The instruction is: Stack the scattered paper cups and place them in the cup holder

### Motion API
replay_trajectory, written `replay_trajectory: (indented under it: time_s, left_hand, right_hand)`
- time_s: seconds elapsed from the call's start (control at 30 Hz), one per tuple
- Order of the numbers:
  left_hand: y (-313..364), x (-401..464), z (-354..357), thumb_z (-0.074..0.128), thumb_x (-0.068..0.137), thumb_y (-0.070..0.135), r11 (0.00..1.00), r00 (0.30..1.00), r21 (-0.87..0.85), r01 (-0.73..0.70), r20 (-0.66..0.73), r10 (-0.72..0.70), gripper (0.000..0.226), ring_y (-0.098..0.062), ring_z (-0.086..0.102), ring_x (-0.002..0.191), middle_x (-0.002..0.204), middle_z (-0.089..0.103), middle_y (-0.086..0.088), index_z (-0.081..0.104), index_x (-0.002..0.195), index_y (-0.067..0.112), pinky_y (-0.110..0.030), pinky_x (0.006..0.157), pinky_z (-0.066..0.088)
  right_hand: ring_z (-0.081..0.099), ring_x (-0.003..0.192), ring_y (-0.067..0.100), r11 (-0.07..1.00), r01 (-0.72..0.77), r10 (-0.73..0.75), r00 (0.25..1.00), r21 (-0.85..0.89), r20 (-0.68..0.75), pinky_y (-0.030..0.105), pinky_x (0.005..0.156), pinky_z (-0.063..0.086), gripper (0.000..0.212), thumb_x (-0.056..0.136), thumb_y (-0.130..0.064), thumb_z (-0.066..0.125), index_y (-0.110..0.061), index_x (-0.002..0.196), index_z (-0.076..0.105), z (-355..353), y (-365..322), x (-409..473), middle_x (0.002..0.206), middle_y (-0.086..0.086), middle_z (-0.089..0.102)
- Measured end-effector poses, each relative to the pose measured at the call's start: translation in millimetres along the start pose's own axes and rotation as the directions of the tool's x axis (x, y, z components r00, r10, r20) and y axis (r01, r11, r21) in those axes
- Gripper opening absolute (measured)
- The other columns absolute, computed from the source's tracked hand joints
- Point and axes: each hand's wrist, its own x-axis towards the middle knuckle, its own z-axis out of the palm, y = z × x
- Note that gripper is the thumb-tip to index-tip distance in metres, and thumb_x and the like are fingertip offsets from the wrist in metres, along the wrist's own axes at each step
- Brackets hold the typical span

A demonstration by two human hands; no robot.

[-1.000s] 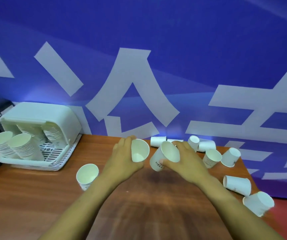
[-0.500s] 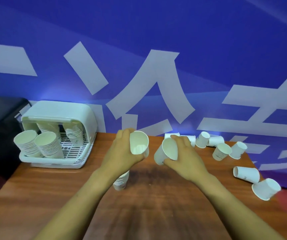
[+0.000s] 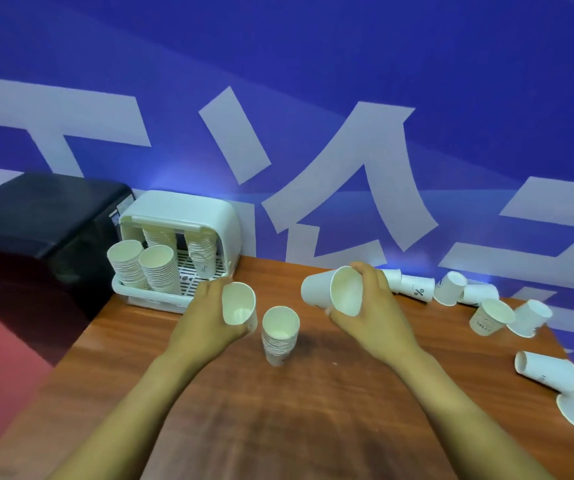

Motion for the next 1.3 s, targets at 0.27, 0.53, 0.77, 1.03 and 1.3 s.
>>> replay_trajectory:
  time_s: [0.27, 0.53, 0.77, 1.03, 1.3]
  left_hand:
    - [-63.8, 39.4, -39.1, 0.076, 0.071, 0.028, 1.0, 0.998, 0.02, -0.018, 0.057, 0.017, 0.077, -0.021, 0.047, 0.12, 0.134, 0.036, 0.002, 0.035, 0.136, 0.023, -0.029, 0.089, 0.039]
    - [-147.0, 93.2, -86.1, 0.07, 0.071, 0.052, 0.942, 0.985, 0.298, -0.155, 0.116, 0.125, 0.077, -0.025, 0.039, 0.118, 0.13, 0.043, 0.003, 0.038, 0.136, 0.028, -0.035, 0.097, 0.037]
    - [-157.6, 132.8, -74.9, 0.059, 0.08, 0.053, 0.823, 0.93, 0.451, -0.345, 0.284, 0.234, 0.069, -0.026, 0.035, 0.125, 0.137, 0.038, 0.0, 0.035, 0.139, 0.025, -0.043, 0.101, 0.026]
    - [-152.9, 168.9, -42.0, 0.062, 0.081, 0.024, 0.612, 0.897, 0.662, -0.433, 0.381, 0.222, 0.07, -0.026, 0.038, 0.128, 0.135, 0.039, -0.004, 0.026, 0.141, 0.021, -0.059, 0.111, 0.009]
    - [-158.0, 200.3, -11.7, 0.059, 0.086, 0.05, 0.546, 0.884, 0.713, -0.44, 0.452, 0.122, 0.078, -0.031, 0.035, 0.134, 0.144, 0.034, -0.011, 0.021, 0.146, 0.017, -0.061, 0.112, 0.008]
  right_hand:
    - [0.046, 0.121, 0.017, 0.998, 0.031, -0.029, 0.999, -0.057, 0.035, 0.033, 0.092, 0.046, 0.08, 0.072, -0.038, 0.076, -0.029, 0.138, 0.031, 47.1, -66.2, 27.8, 0.137, -0.007, 0.039]
    - [0.043, 0.126, 0.011, 0.995, -0.05, 0.056, 0.996, -0.081, 0.073, 0.025, 0.093, 0.042, 0.08, 0.073, -0.037, 0.076, -0.031, 0.14, 0.031, 140.9, -137.4, 53.5, 0.14, -0.012, 0.037]
    - [0.043, 0.126, 0.013, 0.98, -0.168, 0.177, 0.981, -0.109, 0.083, 0.025, 0.095, 0.04, 0.08, 0.074, -0.034, 0.074, -0.033, 0.141, 0.03, 164.1, -138.3, 58.0, 0.141, -0.013, 0.035]
    - [0.043, 0.126, 0.014, 0.967, -0.241, 0.249, 0.961, -0.08, 0.12, 0.033, 0.1, 0.043, 0.083, 0.073, -0.034, 0.076, -0.032, 0.141, 0.03, 168.2, -113.1, 78.7, 0.14, -0.011, 0.035]
    - [0.044, 0.125, 0.012, 0.965, -0.236, 0.252, 0.954, -0.111, 0.165, 0.029, 0.094, 0.044, 0.081, 0.074, -0.038, 0.073, -0.034, 0.142, 0.028, 186.5, -88.0, 100.5, 0.139, -0.015, 0.035]
